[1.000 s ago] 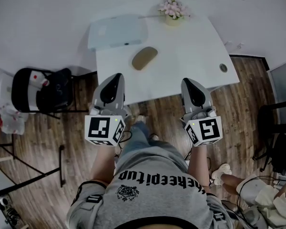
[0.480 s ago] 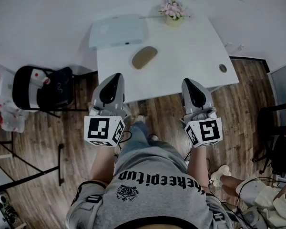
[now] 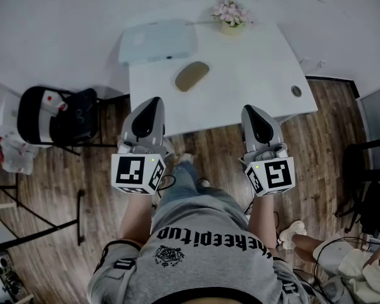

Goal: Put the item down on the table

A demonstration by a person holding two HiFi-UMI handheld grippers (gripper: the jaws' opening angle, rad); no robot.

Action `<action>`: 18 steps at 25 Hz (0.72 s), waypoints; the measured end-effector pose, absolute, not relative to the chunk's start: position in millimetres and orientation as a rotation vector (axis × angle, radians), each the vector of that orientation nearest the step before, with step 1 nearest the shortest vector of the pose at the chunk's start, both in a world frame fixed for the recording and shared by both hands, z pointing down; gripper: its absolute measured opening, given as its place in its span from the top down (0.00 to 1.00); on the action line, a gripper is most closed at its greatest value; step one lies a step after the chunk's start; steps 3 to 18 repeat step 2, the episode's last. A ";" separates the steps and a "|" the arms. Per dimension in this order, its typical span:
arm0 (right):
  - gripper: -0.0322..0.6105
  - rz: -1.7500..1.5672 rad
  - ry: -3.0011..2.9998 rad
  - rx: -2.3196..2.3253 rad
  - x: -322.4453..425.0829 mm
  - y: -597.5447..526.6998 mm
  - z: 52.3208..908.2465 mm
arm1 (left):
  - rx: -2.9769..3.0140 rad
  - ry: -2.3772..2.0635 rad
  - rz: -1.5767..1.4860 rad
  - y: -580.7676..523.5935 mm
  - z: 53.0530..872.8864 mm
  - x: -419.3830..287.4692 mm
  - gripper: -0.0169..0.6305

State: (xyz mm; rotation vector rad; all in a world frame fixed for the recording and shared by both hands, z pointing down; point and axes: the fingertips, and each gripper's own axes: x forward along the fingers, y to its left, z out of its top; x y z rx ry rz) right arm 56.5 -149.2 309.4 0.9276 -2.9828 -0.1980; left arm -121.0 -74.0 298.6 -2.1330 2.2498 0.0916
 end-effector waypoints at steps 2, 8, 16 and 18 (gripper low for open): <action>0.96 -0.197 -2.982 0.928 57.0 -150.2 309.4 | -2.131 2.249 0.090 -74.8 298.0 -120.5 0.95; 0.96 -0.197 -2.982 0.928 57.0 -150.2 309.4 | -2.131 2.249 0.090 -74.8 298.0 -120.5 0.95; 0.96 -0.197 -2.982 0.928 57.0 -150.2 309.4 | -2.131 2.249 0.090 -74.8 298.0 -120.5 0.95; 0.96 -0.197 -2.982 0.928 57.0 -150.2 309.4 | -2.131 2.249 0.090 -74.8 298.0 -120.5 0.95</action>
